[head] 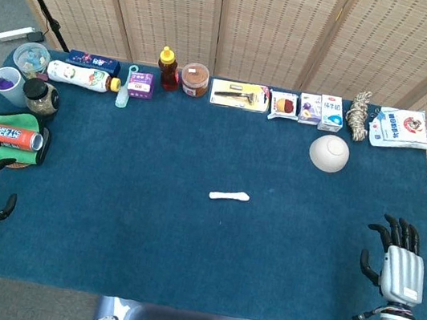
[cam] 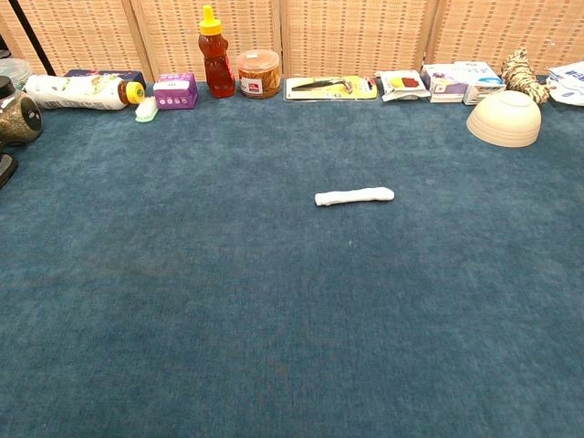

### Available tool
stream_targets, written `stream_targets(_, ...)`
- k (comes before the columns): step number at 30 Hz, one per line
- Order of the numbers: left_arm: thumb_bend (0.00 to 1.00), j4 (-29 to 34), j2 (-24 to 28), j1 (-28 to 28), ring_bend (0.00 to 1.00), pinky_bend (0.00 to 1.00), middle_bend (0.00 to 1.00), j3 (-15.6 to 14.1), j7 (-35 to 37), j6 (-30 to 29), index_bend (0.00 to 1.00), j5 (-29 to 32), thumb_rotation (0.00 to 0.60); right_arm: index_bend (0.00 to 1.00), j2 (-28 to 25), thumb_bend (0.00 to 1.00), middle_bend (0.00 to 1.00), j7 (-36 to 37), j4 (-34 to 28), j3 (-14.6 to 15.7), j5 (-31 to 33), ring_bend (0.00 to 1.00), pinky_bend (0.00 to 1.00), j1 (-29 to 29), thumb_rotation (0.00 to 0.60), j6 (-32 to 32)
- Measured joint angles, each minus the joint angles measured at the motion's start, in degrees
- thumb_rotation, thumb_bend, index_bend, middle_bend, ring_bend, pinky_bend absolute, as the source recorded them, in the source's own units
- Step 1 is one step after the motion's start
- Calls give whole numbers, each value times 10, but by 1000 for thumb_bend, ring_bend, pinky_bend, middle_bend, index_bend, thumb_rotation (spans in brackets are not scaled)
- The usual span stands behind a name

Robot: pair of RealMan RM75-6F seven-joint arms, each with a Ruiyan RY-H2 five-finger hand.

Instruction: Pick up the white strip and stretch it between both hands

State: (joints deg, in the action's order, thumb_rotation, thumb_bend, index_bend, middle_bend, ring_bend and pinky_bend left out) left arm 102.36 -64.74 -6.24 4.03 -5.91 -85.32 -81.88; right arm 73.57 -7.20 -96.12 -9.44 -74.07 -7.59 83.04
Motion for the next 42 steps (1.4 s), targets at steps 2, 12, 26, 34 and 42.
stream_targets(2, 414, 2, 1, -1, 14, 58, 20, 0, -1, 1, 199, 0, 491, 274, 0, 475, 132, 2, 0, 0, 0, 22, 0, 0, 600, 0)
stream_targets(12, 415, 14, 12, -8, 14, 58, 20, 5, -10, 8, 199, -3, 491, 349, -2, 475, 133, 17, -11, -3, -3, 32, 0, -2, 600, -5)
stream_targets(26, 415, 44, 39, -25, 14, 58, 20, 25, -30, 15, 199, -1, 490, 409, 0, 469, 114, 21, -38, -27, 17, 24, 0, -57, 600, -86)
stream_targets(34, 414, 65, 58, -33, 14, 58, 20, 35, -42, 18, 199, 7, 492, 409, 25, 446, 105, 23, -19, -58, 74, 3, 0, -131, 600, -178)
stream_targets(42, 414, 77, 66, -37, 16, 58, 20, 37, -45, 22, 199, 14, 490, 412, 73, 446, 102, 24, 40, -81, 131, 2, 0, -198, 600, -251)
